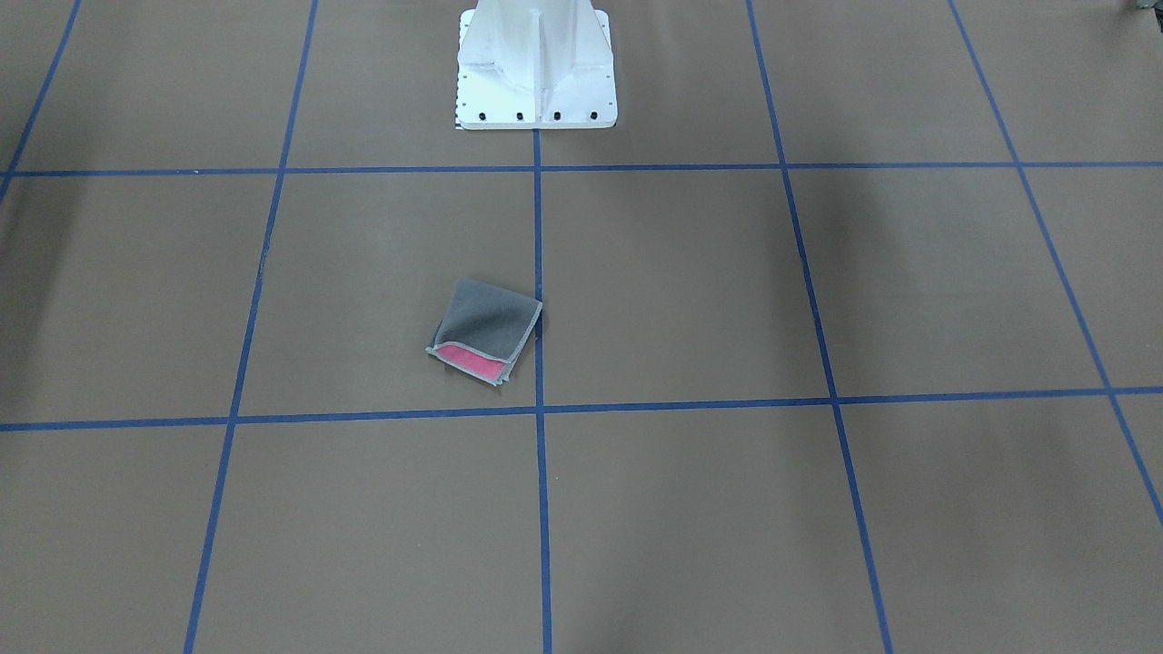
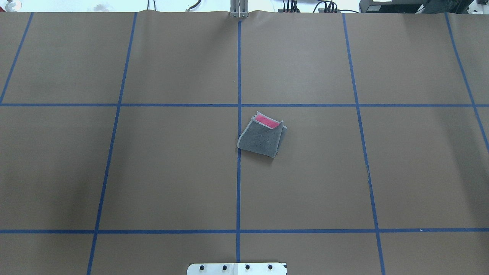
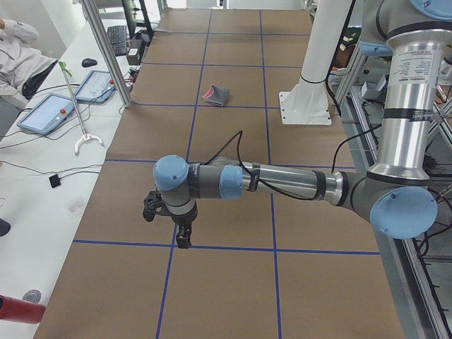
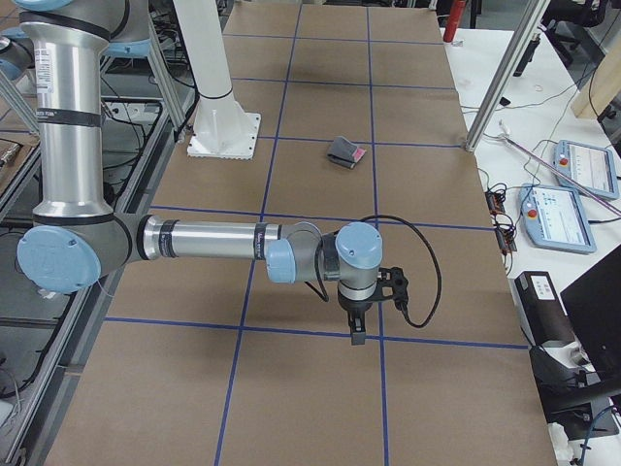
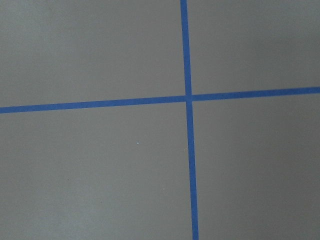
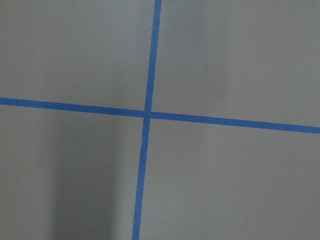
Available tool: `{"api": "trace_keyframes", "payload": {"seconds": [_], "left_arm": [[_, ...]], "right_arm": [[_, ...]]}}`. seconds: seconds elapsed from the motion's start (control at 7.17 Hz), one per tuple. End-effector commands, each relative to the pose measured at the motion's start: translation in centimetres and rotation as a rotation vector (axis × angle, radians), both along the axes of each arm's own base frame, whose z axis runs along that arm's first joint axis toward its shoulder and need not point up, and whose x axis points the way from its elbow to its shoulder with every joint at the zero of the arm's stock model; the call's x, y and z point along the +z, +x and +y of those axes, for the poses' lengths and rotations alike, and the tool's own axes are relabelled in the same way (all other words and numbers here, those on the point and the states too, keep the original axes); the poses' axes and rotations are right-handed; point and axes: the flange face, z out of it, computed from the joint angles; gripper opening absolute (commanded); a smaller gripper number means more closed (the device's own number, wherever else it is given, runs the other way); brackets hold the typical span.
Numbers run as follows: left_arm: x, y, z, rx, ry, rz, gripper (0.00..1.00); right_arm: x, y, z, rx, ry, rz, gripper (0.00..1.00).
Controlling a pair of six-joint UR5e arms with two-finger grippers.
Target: Fold towel twice with both arms
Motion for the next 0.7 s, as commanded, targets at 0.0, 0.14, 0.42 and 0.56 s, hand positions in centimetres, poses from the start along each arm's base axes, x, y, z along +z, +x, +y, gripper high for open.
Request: {"api": "trace_keyframes", "payload": {"seconds": [0.0, 0.14, 0.42, 0.56], "left_arm": [[1.0, 0.1, 0.7, -0.022, 0.014, 0.007, 1.0], [1.6, 0.2, 0.7, -0.02, 0.0, 0.007, 1.0], [2.8, 0.4, 0.7, -0.009, -0.012, 0.006, 1.0], [2.9, 0.4, 0.7, -0.008, -0.017, -0.001, 1.0]], "right_arm": [[0.5, -0.1, 0.4, 0.0, -0.01, -0.002, 1.0], [0.6, -0.1, 0.4, -0.001, -0.011, -0.002, 1.0], [1.0, -0.1, 0.5, 0.0, -0.02, -0.004, 1.0], [1.0, -0.1, 0.5, 0.001, -0.021, -0.004, 1.0]]}}
